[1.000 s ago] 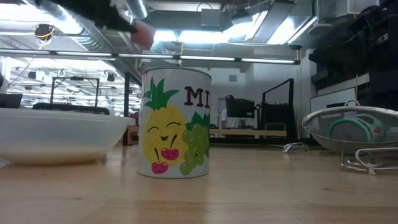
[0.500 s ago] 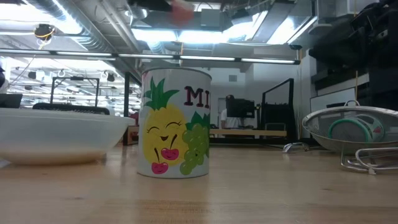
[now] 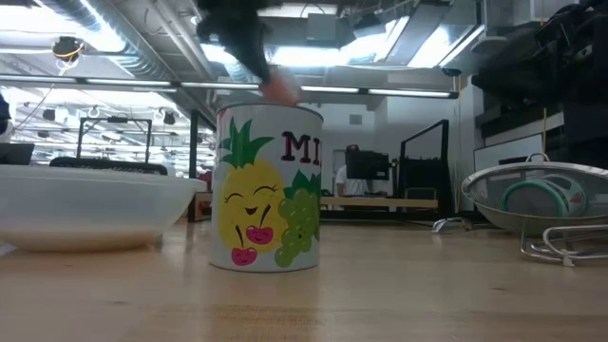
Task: Pick and place cans onto a shelf
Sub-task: Put the orange spaghetti sauce can on the shelf
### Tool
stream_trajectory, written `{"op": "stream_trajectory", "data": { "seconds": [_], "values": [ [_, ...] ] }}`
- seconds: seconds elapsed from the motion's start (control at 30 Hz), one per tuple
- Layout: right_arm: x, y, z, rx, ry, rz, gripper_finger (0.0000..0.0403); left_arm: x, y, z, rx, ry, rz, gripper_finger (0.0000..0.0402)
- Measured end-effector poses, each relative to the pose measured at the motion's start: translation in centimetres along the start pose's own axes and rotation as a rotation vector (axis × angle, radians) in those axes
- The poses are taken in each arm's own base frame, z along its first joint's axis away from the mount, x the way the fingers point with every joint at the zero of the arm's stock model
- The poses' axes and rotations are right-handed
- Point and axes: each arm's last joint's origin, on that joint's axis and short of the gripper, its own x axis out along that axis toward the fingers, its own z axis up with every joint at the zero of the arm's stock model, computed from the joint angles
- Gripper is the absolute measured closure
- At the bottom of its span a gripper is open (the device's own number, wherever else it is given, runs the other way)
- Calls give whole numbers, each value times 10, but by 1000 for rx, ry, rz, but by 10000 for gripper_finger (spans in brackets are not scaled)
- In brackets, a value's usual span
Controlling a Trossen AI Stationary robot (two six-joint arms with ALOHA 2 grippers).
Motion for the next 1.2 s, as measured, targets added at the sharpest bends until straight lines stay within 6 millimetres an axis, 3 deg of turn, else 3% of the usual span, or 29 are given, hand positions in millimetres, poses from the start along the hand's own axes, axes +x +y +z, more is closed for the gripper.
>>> {"op": "stream_trajectory", "data": {
  "seconds": [0.47, 1.2],
  "values": [
    [0, 0, 0, 0, 0, 0, 308, 64, 13, -36, -40, 405, -174, 398],
    [0, 0, 0, 0, 4, 1, 308, 99, 8, -45, -53, 482, -280, 397]
  ]
}}
